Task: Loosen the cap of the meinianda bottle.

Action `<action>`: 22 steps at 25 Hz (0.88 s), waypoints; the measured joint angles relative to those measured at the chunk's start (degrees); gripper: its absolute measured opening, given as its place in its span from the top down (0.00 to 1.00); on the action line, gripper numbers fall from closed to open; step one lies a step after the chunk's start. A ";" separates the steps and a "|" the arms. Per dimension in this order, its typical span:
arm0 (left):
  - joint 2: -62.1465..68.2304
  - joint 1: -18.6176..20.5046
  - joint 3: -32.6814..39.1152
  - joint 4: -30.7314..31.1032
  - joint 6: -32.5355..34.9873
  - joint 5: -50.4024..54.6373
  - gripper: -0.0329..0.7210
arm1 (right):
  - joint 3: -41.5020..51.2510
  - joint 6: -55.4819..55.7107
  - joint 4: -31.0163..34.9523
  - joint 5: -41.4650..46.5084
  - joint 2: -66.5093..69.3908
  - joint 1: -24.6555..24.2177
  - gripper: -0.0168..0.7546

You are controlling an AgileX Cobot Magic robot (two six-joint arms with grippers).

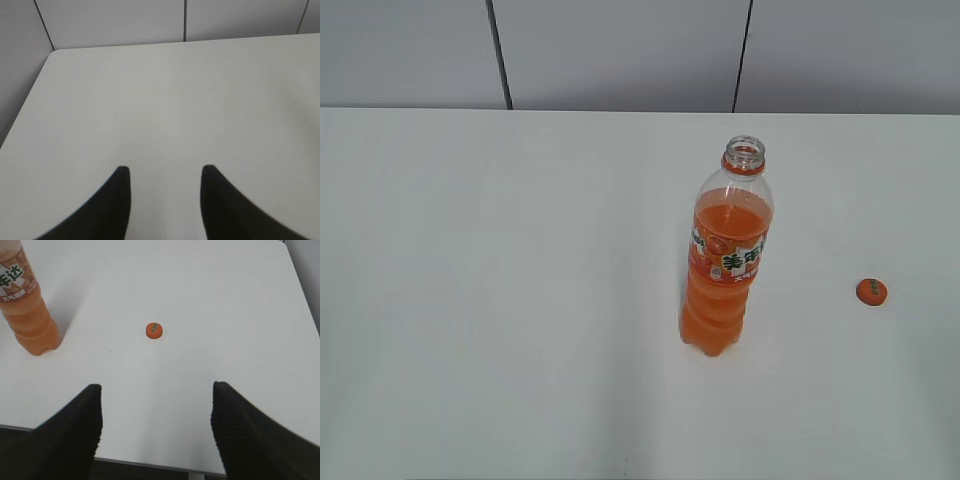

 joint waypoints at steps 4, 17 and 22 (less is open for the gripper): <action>0.00 0.00 0.00 0.00 0.00 0.00 0.57 | 0.00 0.00 0.00 0.00 0.00 0.00 0.31; 0.00 0.00 0.00 0.00 0.00 0.00 0.62 | 0.00 0.00 0.00 0.00 0.00 0.00 0.31; 0.00 0.00 0.00 0.00 0.01 0.00 0.62 | 0.00 0.00 0.00 0.00 0.00 0.00 0.31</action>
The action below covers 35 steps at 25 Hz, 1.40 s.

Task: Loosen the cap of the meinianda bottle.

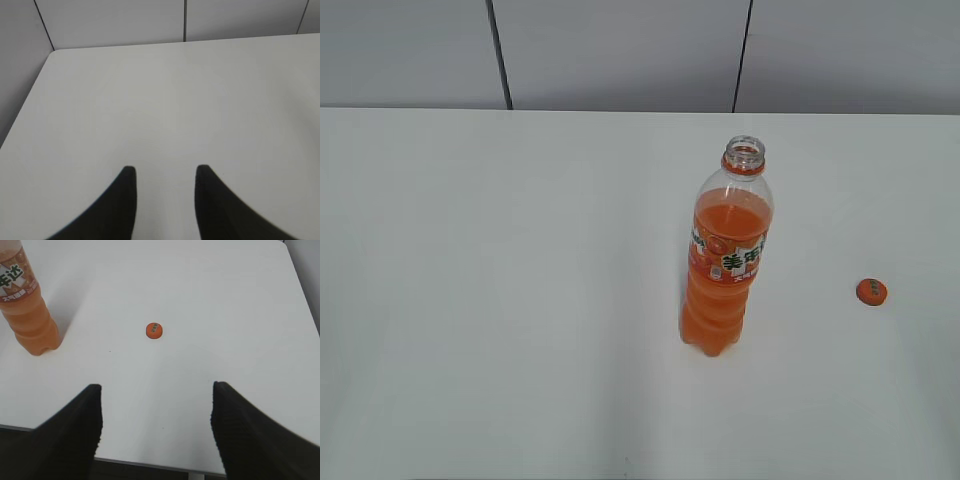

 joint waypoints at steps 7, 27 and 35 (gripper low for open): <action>0.00 0.00 0.00 0.00 0.05 0.00 0.62 | 0.00 0.00 0.00 0.00 0.00 0.00 0.31; 0.00 0.00 0.00 0.00 0.11 0.00 0.63 | 0.00 0.00 0.00 0.00 0.00 0.00 0.31; 0.00 0.00 0.00 0.00 0.11 0.00 0.63 | 0.00 0.00 0.00 0.00 0.00 0.00 0.31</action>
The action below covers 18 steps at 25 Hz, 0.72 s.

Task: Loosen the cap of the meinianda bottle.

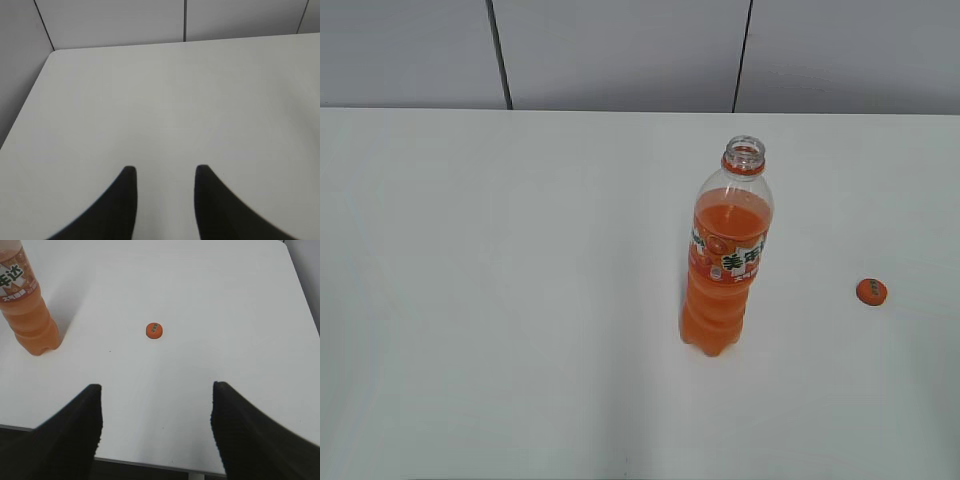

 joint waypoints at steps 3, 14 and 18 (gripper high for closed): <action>0.00 0.00 0.00 0.00 0.00 0.00 0.63 | 0.00 0.00 0.00 0.00 0.00 0.00 0.31; 0.00 0.00 0.00 0.00 0.00 0.00 0.63 | 0.00 0.00 0.00 0.00 0.00 0.00 0.31; 0.00 0.00 0.00 0.00 0.00 0.00 0.63 | 0.00 0.00 0.00 0.00 0.00 0.00 0.31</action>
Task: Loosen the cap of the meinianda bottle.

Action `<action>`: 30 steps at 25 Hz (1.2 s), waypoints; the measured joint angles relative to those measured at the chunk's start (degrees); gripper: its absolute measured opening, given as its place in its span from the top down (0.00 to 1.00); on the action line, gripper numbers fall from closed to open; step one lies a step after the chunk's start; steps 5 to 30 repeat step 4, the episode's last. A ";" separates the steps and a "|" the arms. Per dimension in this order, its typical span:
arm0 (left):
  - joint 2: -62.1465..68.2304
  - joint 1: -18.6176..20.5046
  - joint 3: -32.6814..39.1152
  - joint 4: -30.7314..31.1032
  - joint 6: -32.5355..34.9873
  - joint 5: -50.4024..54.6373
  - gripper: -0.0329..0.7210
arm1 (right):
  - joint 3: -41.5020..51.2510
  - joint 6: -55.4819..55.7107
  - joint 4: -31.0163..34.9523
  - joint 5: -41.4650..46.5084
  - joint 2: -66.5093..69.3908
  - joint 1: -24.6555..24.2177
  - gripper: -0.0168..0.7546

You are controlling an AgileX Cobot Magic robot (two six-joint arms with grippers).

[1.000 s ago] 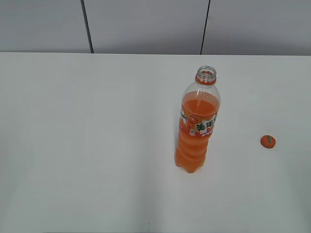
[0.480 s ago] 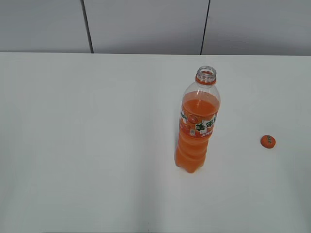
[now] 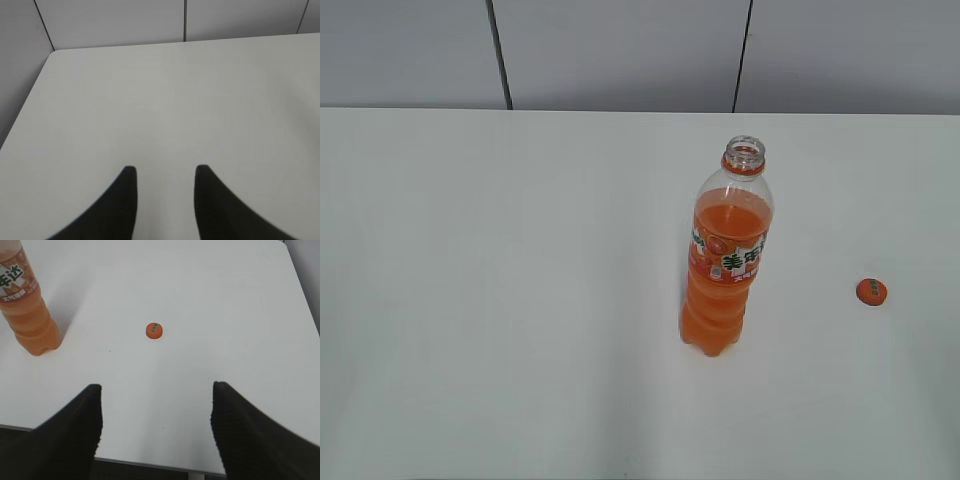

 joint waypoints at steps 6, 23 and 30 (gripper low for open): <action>0.00 0.00 0.00 0.00 0.00 0.00 0.63 | 0.00 0.00 0.00 0.00 0.00 0.00 0.31; 0.00 0.00 0.00 0.00 0.00 0.00 0.63 | 0.00 0.00 0.00 0.00 0.00 0.00 0.31; 0.00 0.00 0.00 0.00 0.00 0.00 0.63 | 0.00 0.00 0.00 0.00 0.00 0.00 0.31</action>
